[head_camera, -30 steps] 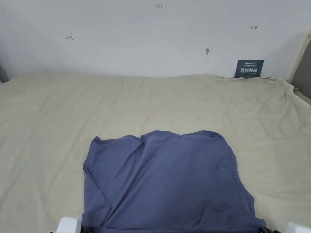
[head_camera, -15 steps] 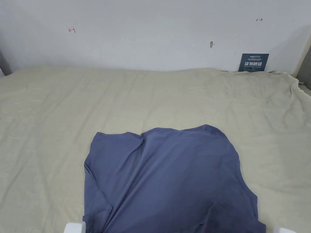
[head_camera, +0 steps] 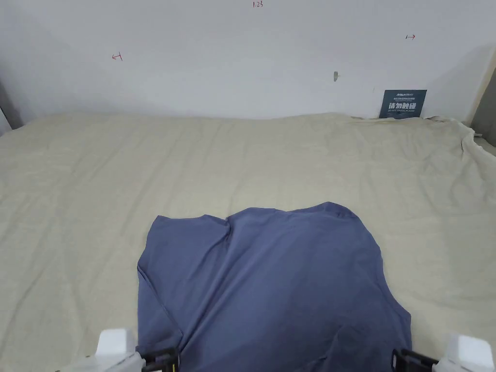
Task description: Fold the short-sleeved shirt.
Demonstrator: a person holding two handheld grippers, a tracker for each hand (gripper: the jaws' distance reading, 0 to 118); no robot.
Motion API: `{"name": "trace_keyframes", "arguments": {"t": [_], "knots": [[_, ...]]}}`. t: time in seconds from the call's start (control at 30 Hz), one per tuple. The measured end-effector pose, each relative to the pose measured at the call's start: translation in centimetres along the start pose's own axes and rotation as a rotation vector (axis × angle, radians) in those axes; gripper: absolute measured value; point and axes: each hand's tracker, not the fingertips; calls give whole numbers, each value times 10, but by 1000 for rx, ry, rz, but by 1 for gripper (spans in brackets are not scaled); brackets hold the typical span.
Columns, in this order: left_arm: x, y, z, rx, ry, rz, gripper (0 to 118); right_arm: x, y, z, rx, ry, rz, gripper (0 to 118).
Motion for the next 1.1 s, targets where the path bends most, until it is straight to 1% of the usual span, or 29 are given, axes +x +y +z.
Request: {"name": "trace_keyframes", "arguments": {"t": [0.1,0.2,0.27,0.33,0.37,0.4,0.43,0.47,0.57,0.6,0.63,0.67,0.7,0.73,0.8,0.93,1.1], "knots": [[10,29,26,117,-17,-9,114,-10,28,35,130,24,21,96],[18,55,43,216,-18,-33,114,-23,51,65,241,28,69,97],[24,69,51,248,-13,-49,114,-13,61,66,295,25,93,97],[31,82,58,290,-4,-72,112,-20,66,76,356,23,121,96],[34,85,61,313,16,-77,111,-24,68,80,382,10,140,96],[36,88,63,343,29,-79,107,-17,68,74,404,-10,158,95],[38,90,66,362,35,-84,102,-19,67,76,424,-25,175,93],[38,91,67,387,37,-82,90,-21,67,79,452,-33,181,85],[40,91,73,438,31,-96,80,-21,63,78,480,-31,186,73],[41,91,74,446,32,-103,69,-21,62,79,490,-29,189,56],[42,90,75,455,34,-111,56,-21,62,78,493,-28,188,35],[43,89,76,459,39,-117,32,-20,62,78,495,-22,191,5],[43,89,75,452,46,-128,10,-19,61,78,503,-23,192,0],[42,88,73,441,39,-129,0,-17,62,78,506,-7,190,0],[36,87,71,424,19,-115,0,-20,61,75,502,5,178,0],[27,89,67,405,17,-77,0,-18,63,73,501,6,182,0],[17,105,54,372,17,-59,0,-20,70,63,493,14,180,0]]}}
